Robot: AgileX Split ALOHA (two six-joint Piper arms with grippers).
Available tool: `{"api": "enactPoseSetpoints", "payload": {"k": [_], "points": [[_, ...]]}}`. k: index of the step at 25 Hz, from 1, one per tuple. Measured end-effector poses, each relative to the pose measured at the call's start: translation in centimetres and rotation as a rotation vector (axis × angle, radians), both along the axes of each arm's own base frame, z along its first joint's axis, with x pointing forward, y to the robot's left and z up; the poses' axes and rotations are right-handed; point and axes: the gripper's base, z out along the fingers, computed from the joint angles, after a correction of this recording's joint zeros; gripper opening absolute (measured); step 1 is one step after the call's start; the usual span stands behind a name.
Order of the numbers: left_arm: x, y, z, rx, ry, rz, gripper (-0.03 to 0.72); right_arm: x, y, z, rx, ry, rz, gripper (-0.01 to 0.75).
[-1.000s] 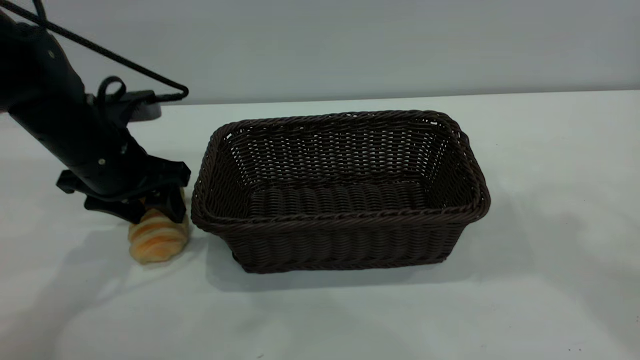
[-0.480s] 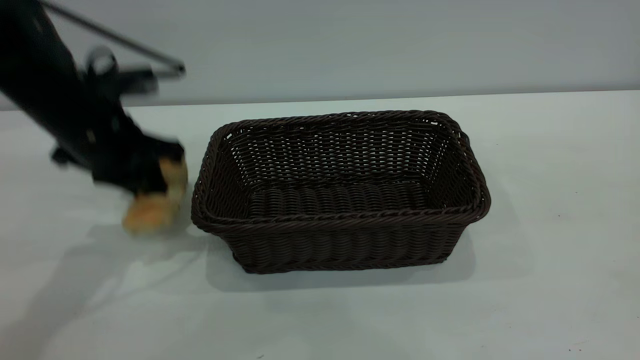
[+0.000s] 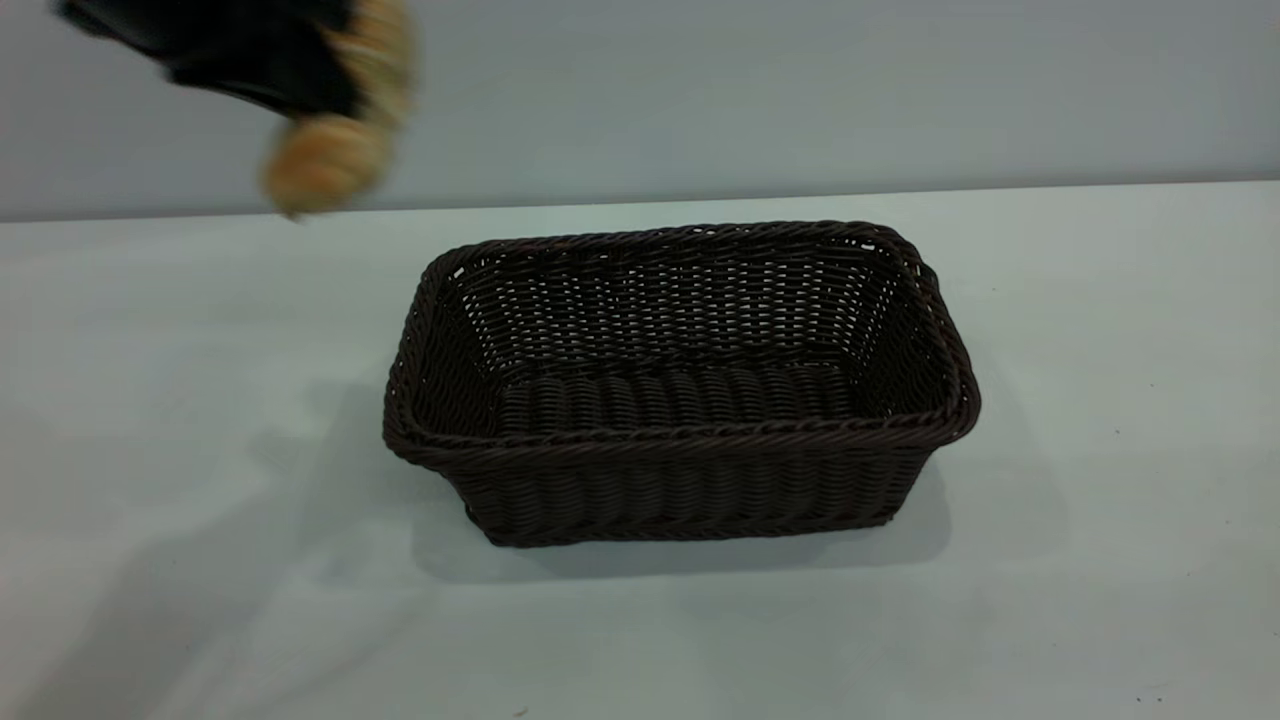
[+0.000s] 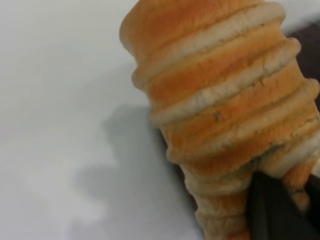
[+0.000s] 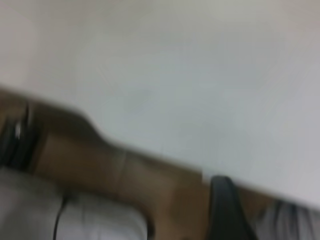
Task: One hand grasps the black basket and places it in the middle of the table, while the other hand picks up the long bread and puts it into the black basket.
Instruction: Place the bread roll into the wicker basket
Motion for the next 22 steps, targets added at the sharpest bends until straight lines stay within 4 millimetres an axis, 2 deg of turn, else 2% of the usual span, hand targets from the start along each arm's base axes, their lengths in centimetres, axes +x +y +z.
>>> {"api": "enactPoseSetpoints", "payload": {"k": [2, 4, 7, 10, 13, 15, 18, 20, 22], "points": [[-0.4, -2.6, -1.6, 0.017, 0.012, -0.07, 0.07, -0.5, -0.2, -0.2, 0.007, -0.074, -0.008, 0.473], [-0.6, -5.1, -3.9, 0.034, 0.012, -0.118, 0.068, -0.9, -0.5, -0.4, 0.007, -0.103, -0.027, 0.473], [-0.8, -7.9, -7.7, 0.051, -0.003, -0.141, 0.068, -1.3, -0.7, -0.4, 0.012, -0.134, -0.046, 0.473], [-1.0, -9.4, -11.1, 0.077, -0.004, -0.153, 0.094, -1.5, -0.7, -0.4, 0.018, -0.146, -0.05, 0.473], [-1.1, -9.6, -13.0, 0.097, 0.008, -0.151, 0.201, -1.5, -0.7, -0.4, 0.019, -0.147, -0.051, 0.469], [-1.1, -9.6, -13.0, 0.096, 0.005, -0.149, 0.325, -1.5, -0.7, -0.4, 0.02, -0.149, -0.051, 0.461], [-1.1, -9.7, -11.7, 0.082, -0.012, -0.152, 0.535, -1.9, -0.8, -0.4, 0.024, -0.179, -0.052, 0.45], [-1.2, -9.7, -9.8, 0.065, -0.034, -0.165, 0.623, -2.4, -1.0, -0.3, 0.032, -0.218, -0.053, 0.441], [-1.7, -9.6, -6.7, 0.047, -0.056, -0.206, 0.664, -3.1, -1.1, -0.3, 0.042, -0.264, -0.054, 0.437]]}}
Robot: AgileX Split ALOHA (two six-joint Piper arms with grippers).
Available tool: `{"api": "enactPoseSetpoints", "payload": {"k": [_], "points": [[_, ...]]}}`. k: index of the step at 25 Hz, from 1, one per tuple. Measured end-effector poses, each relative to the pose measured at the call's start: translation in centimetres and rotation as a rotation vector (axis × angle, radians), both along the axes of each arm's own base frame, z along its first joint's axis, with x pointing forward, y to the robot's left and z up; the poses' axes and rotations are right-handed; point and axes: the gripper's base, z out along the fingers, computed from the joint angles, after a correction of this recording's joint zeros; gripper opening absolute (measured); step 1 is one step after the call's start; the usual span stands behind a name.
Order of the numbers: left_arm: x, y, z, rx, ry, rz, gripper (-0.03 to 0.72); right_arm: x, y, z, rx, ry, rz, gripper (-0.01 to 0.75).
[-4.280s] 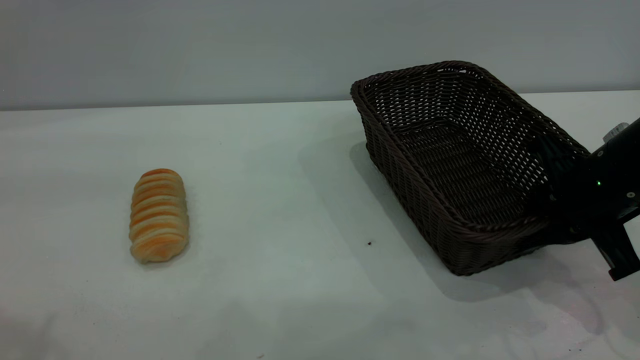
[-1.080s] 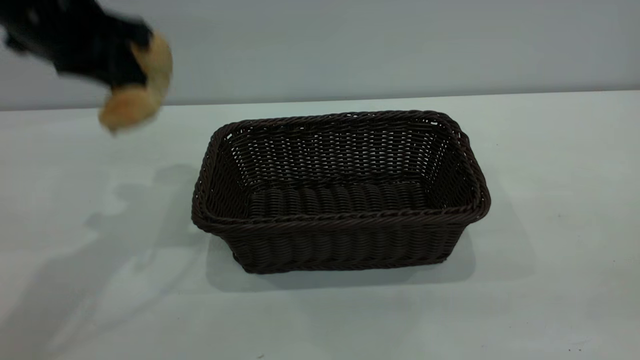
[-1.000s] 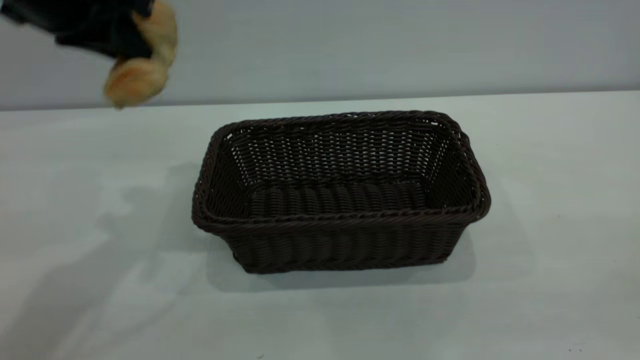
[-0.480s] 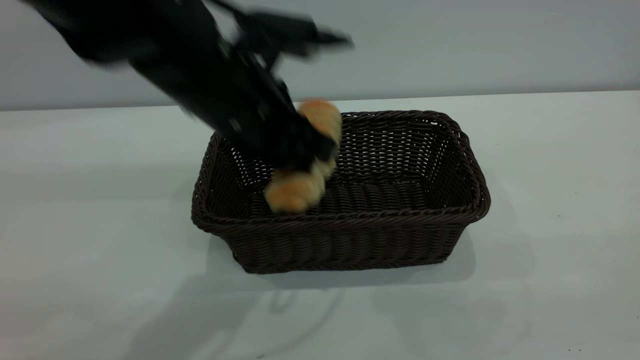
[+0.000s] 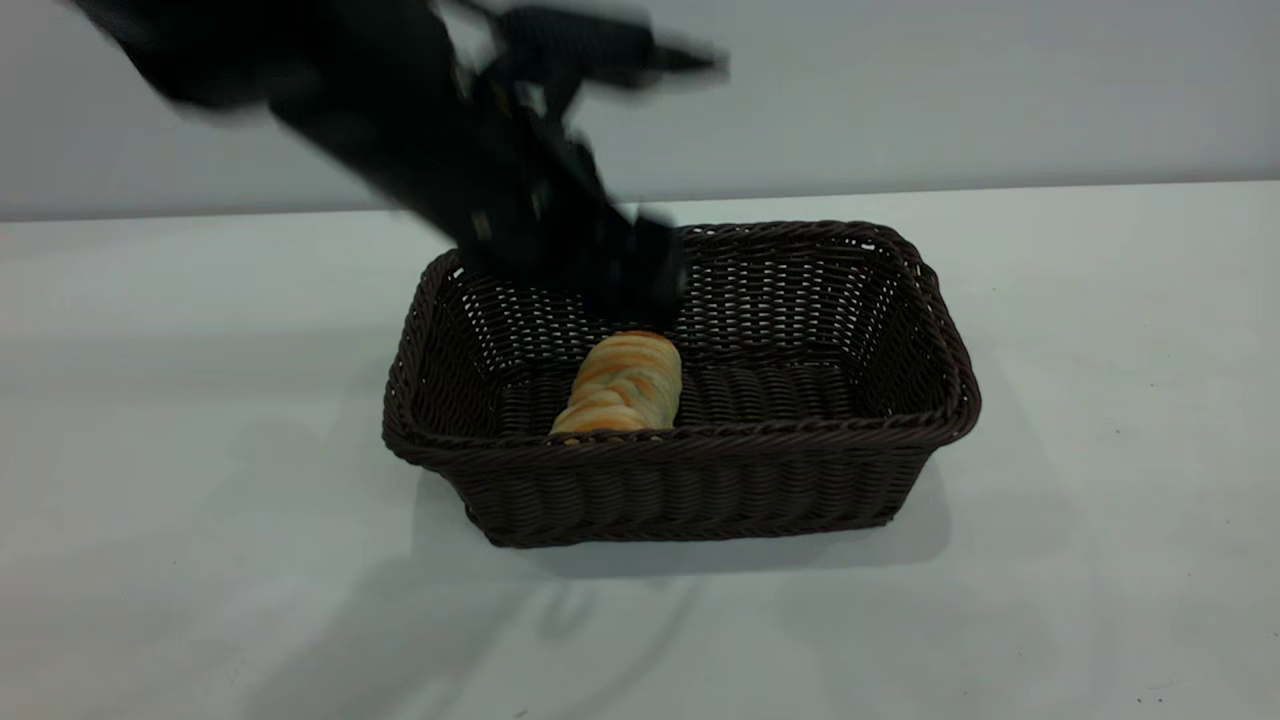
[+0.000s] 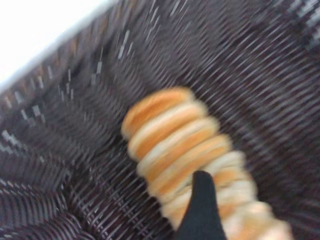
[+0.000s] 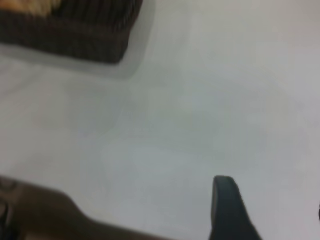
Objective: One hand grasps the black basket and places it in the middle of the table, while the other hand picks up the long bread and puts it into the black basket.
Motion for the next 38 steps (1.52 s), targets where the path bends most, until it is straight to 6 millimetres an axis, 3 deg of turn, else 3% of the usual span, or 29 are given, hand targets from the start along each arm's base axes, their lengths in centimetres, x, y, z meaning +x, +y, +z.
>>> {"api": "enactPoseSetpoints", "payload": {"k": [5, 8, 11, 16, 19, 21, 26, 33, 38], "points": [[-3.4, 1.1, 9.1, -0.053, -0.037, -0.128, 0.65, -1.1, -0.3, 0.0, 0.011, -0.075, -0.003, 0.434], [-6.8, 2.8, 15.0, -0.101, -0.082, -0.188, 0.621, -1.1, -0.3, 0.0, 0.011, -0.075, -0.003, 0.432], [-10.6, 5.2, 19.6, -0.113, -0.132, -0.226, 0.602, -1.1, -0.3, 0.0, 0.011, -0.075, -0.003, 0.432], [-16.4, 10.4, 23.6, -0.001, -0.147, -0.157, 0.593, -1.1, -0.3, 0.0, 0.011, -0.075, -0.003, 0.432], [-19.5, 13.5, 23.8, 0.078, -0.083, -0.053, 0.593, -1.1, -0.3, 0.0, 0.011, -0.075, -0.003, 0.432], [-21.3, 15.0, 23.0, 0.121, -0.015, -0.008, 0.593, -1.1, -0.3, 0.0, 0.011, -0.075, -0.003, 0.432], [-24.4, 17.1, 18.5, 0.178, 0.106, 0.014, 0.593, -1.1, -0.3, 0.0, 0.012, -0.077, -0.004, 0.432], [-26.8, 18.6, 11.7, 0.208, 0.18, 0.039, 0.593, -1.1, -0.2, 0.0, 0.017, -0.075, 0.0, 0.432], [-27.7, 19.2, 10.5, 0.207, 0.18, 0.04, 0.593, -1.1, -0.2, 0.0, 0.017, -0.075, 0.0, 0.432]]}}
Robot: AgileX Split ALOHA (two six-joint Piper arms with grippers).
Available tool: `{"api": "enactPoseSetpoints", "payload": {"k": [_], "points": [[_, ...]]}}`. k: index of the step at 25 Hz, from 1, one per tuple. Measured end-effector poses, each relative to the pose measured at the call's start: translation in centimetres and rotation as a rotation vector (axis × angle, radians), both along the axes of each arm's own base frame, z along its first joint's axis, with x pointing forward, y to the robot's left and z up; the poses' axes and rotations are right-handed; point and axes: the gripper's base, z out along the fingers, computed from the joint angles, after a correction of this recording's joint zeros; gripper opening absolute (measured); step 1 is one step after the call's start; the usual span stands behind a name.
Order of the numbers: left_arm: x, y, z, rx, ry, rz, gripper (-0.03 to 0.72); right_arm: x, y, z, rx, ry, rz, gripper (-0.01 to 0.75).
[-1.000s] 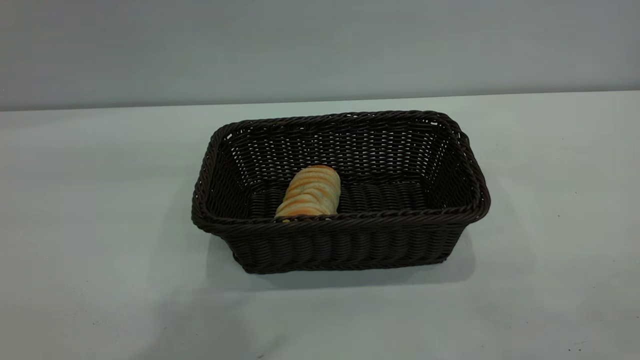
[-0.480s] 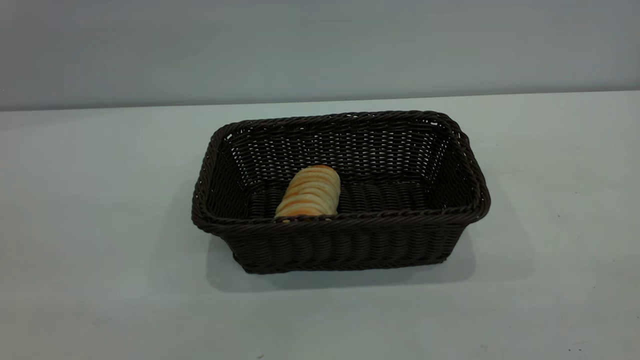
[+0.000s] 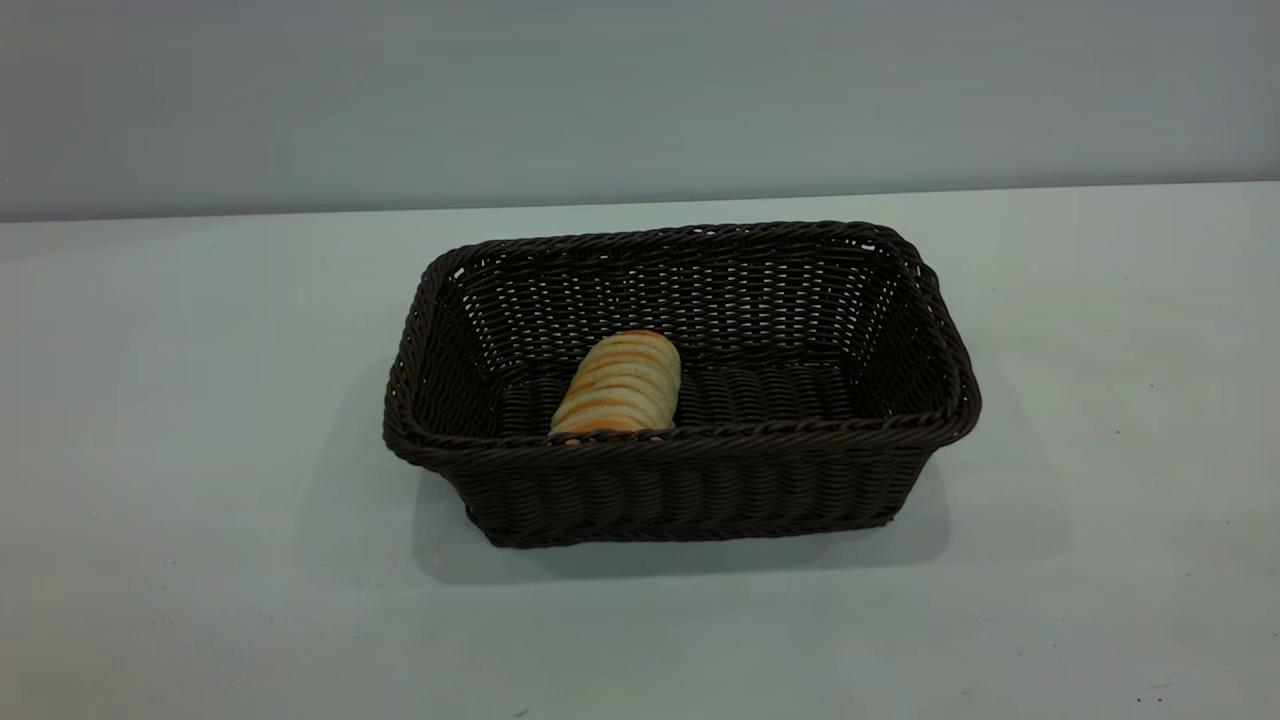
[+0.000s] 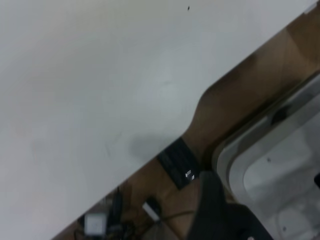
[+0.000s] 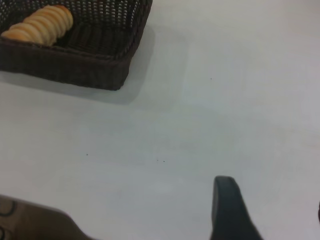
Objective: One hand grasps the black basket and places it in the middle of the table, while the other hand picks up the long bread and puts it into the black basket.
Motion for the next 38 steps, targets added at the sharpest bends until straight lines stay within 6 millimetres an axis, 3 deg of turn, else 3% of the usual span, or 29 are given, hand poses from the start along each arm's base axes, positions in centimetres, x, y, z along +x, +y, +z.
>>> {"api": "enactPoseSetpoints", "payload": {"k": [9, 14, 20, 25, 30, 38], "points": [[-1.2, 0.8, 0.5, -0.063, -0.094, 0.001, 0.593, 0.0, 0.0, 0.0, 0.001, -0.001, -0.001, 0.428], [-1.8, 1.2, 0.7, -0.092, -0.138, 0.006, 0.593, 0.0, 0.1, 0.0, 0.001, -0.001, -0.115, 0.426], [-2.3, 2.4, 0.9, -0.099, -0.209, 0.29, 0.593, 0.0, 0.2, 0.0, 0.002, -0.001, -0.183, 0.426], [-4.2, 3.1, 1.1, -0.116, -0.353, 0.537, 0.593, 0.0, 0.2, 0.0, 0.002, -0.001, -0.183, 0.426], [-6.2, 3.1, 1.0, -0.149, -0.484, 0.566, 0.593, 0.0, 0.2, 0.0, 0.002, -0.001, -0.183, 0.426], [-6.3, 3.1, 0.9, -0.158, -0.485, 0.537, 0.593, 0.0, 0.2, 0.0, 0.002, -0.001, -0.183, 0.426]]}}
